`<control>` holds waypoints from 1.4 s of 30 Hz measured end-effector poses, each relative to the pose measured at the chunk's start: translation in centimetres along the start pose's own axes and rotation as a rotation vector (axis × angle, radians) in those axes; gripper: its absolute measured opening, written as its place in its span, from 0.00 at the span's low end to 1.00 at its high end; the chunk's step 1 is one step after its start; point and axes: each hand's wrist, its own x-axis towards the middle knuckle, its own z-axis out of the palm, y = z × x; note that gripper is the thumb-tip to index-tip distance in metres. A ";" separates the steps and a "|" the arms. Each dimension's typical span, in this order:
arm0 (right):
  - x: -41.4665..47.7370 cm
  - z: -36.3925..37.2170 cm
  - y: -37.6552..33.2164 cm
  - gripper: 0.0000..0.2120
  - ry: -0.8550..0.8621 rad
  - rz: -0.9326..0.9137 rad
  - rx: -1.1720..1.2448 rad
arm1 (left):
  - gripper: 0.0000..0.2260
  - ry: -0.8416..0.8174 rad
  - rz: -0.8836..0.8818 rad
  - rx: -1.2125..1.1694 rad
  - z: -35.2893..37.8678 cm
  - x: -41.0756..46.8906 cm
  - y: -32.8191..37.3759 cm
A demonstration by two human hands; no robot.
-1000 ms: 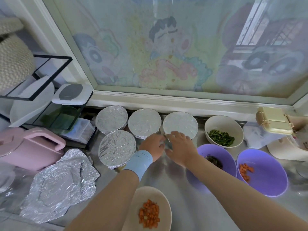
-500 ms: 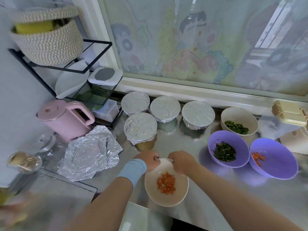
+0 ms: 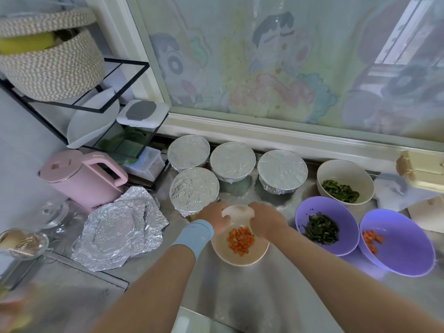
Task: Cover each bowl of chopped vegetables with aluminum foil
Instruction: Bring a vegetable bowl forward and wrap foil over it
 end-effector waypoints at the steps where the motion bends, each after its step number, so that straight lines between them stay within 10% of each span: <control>1: 0.1 -0.2 -0.3 0.21 0.003 -0.016 -0.022 | 0.08 0.010 0.011 -0.001 -0.3 0.0 0.1; 16: 2.9 3.1 -23.7 0.13 -0.024 -0.400 0.062 | 0.10 0.264 -0.175 0.020 -10.1 -3.8 -17.3; 23: 5.9 11.7 -32.1 0.24 -0.294 -0.091 0.205 | 0.24 0.038 -0.236 0.019 -10.2 -4.6 -32.2; 32: 7.0 14.9 -35.6 0.21 -0.119 0.323 0.632 | 0.28 -0.021 -0.171 -0.026 -8.3 -4.5 -37.2; 34: 6.4 14.3 -36.0 0.04 -0.112 0.256 0.630 | 0.24 0.058 -0.164 -0.084 -8.7 -4.5 -37.3; 42: 4.0 9.0 -33.8 0.07 -0.102 0.144 0.731 | 0.16 0.727 0.087 -0.123 -13.6 -5.3 -32.5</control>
